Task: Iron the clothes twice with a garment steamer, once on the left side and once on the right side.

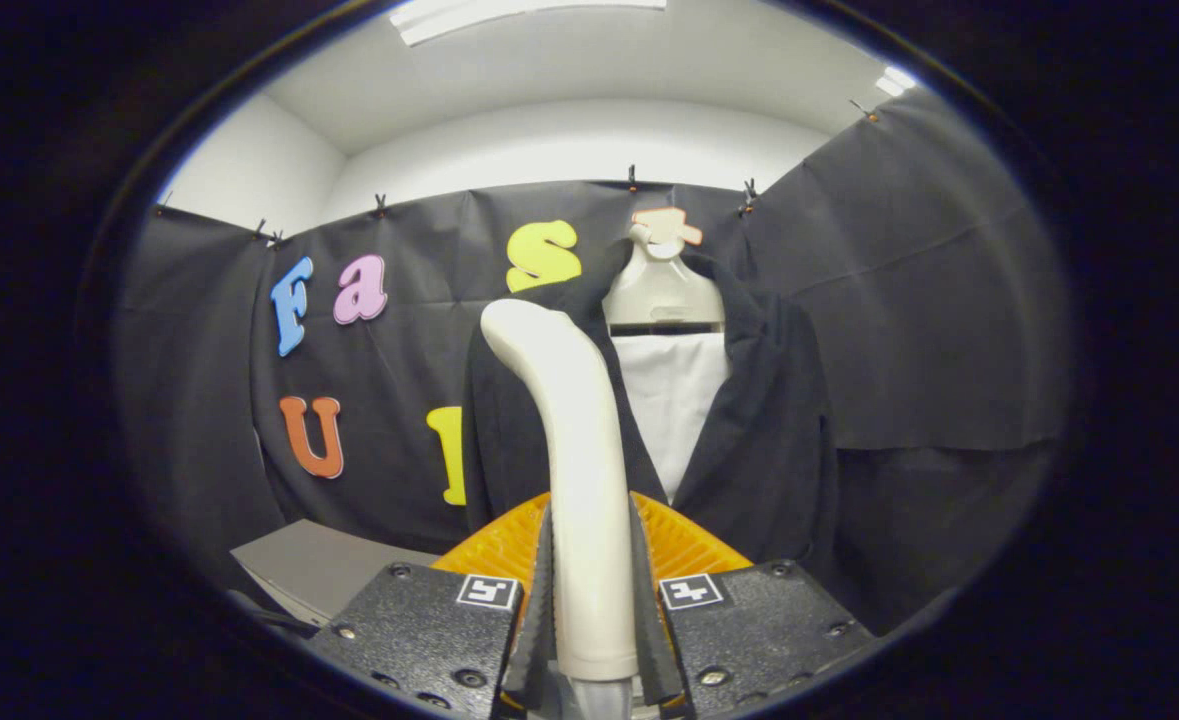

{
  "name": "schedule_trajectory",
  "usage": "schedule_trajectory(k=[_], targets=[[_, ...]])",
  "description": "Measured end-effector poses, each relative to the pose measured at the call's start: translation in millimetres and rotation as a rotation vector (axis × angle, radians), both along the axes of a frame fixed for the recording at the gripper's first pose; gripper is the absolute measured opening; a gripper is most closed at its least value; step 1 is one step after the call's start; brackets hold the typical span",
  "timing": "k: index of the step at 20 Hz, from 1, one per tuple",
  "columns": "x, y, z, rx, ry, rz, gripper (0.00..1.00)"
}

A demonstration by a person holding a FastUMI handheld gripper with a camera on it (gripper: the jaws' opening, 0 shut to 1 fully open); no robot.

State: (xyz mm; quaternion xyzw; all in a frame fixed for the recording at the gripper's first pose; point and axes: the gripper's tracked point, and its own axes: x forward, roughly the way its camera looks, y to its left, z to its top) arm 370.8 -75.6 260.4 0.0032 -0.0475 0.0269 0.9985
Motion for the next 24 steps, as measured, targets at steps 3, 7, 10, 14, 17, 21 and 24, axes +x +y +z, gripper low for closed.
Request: schedule_trajectory(k=[3,7,10,14,17,21,24], targets=[[9,-6,-19,-0.008,0.042,-0.025,0.38],[16,-17,-49,-0.021,0.094,-0.060,0.38],[15,-23,-68,-0.014,0.132,-0.075,0.38],[14,-28,-92,-0.026,0.170,-0.094,0.38],[14,-30,-114,-0.037,0.197,-0.109,0.38],[12,-32,-134,-0.064,0.227,-0.122,0.38],[13,-32,-153,-0.061,0.273,-0.117,0.38]])
